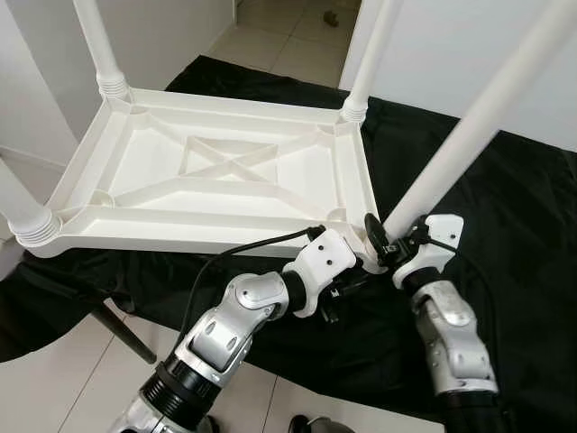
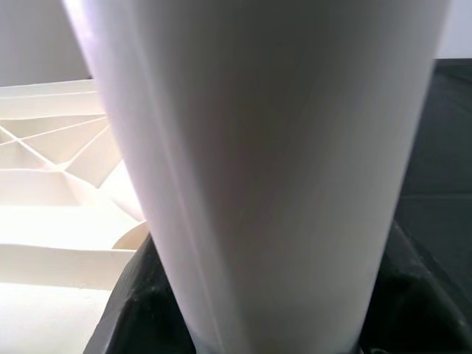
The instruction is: Building children table
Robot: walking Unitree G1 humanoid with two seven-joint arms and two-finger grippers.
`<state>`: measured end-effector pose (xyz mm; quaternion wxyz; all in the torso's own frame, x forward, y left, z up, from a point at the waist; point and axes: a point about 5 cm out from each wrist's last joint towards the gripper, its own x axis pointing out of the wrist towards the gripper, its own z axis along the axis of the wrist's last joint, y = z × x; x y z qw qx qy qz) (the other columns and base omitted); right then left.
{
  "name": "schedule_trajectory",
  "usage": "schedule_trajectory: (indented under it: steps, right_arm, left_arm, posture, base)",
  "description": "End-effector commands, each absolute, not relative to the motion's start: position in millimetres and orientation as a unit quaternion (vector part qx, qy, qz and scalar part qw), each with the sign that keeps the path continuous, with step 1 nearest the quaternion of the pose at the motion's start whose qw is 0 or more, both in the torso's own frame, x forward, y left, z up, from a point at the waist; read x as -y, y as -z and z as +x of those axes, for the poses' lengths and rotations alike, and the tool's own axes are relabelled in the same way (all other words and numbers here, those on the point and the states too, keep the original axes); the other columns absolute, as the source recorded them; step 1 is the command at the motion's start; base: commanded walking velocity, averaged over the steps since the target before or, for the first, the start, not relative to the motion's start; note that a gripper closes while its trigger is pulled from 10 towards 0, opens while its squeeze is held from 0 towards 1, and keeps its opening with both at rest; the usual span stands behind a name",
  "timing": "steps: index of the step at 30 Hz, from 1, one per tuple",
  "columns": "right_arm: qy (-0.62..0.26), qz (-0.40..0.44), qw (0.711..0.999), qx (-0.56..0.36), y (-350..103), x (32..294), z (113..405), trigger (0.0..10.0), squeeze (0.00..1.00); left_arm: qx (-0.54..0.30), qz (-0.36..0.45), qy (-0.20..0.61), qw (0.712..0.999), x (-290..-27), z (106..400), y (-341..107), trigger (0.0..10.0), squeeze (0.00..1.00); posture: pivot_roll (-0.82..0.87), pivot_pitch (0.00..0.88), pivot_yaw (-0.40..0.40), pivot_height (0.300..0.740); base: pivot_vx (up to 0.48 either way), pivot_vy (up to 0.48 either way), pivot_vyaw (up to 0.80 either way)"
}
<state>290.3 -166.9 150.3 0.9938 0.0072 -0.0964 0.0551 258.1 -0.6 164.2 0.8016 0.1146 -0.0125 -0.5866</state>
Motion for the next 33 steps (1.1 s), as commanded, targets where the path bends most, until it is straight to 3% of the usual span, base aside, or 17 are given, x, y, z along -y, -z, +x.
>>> schedule_trajectory:
  steps: [1,8,9,19,26,27,28,29,33]
  right_arm:
    - [-0.034,0.002,0.998,0.055,-133,168,285,10.0,0.0]
    - [0.029,0.011,0.998,0.058,-135,157,278,10.0,0.0]
    - [0.04,0.008,0.997,0.06,-136,155,276,10.0,1.0]
    - [0.069,0.017,0.996,0.059,-139,155,271,10.0,1.0]
    - [-0.066,0.025,0.996,0.05,-143,166,281,10.0,1.0]
    - [-0.097,0.015,0.994,0.047,-144,168,283,10.0,0.09]
    - [-0.097,0.015,0.994,0.047,-144,168,283,10.0,0.09]
    - [-0.122,0.01,0.992,0.044,-145,169,284,10.0,0.0]
    - [-0.178,-0.014,0.983,0.046,-147,173,287,10.0,0.0]
  left_arm:
    - [0.01,0.113,0.612,0.783,5,252,-163,10.0,0.0]
    - [0.009,0.114,0.614,0.781,6,251,-163,10.0,0.0]
    - [0.009,0.113,0.614,0.781,6,251,-162,10.0,0.0]
    - [0.005,0.11,0.611,0.784,6,249,-161,10.0,0.0]
    - [0.0,0.112,0.607,0.786,1,251,-160,10.0,0.0]
    - [0.0,0.112,0.608,0.786,1,251,-160,10.0,0.0]
    - [0.0,0.112,0.608,0.786,1,251,-160,10.0,0.0]
    - [0.0,0.113,0.608,0.786,1,251,-160,10.0,0.0]
    - [0.0,0.114,0.609,0.785,1,253,-161,10.0,0.0]
  posture:
    - [0.02,0.124,-0.071,0.74]
    - [0.02,0.127,-0.08,0.74]
    - [0.02,0.127,-0.082,0.74]
    - [0.03,0.137,-0.086,0.74]
    - [0.03,0.142,-0.077,0.74]
    - [0.03,0.14,-0.077,0.74]
    - [0.03,0.14,-0.077,0.74]
    - [0.02,0.14,-0.077,0.74]
    - [0.02,0.136,-0.071,0.74]
  base:
    - [0.0,0.0,0.0]
    - [0.0,0.0,0.0]
    - [0.0,0.0,0.0]
    - [0.0,0.0,0.0]
    - [0.0,0.0,0.0]
    - [0.0,0.0,0.0]
    - [0.0,0.0,0.0]
    - [0.0,0.0,0.0]
    - [0.0,0.0,0.0]
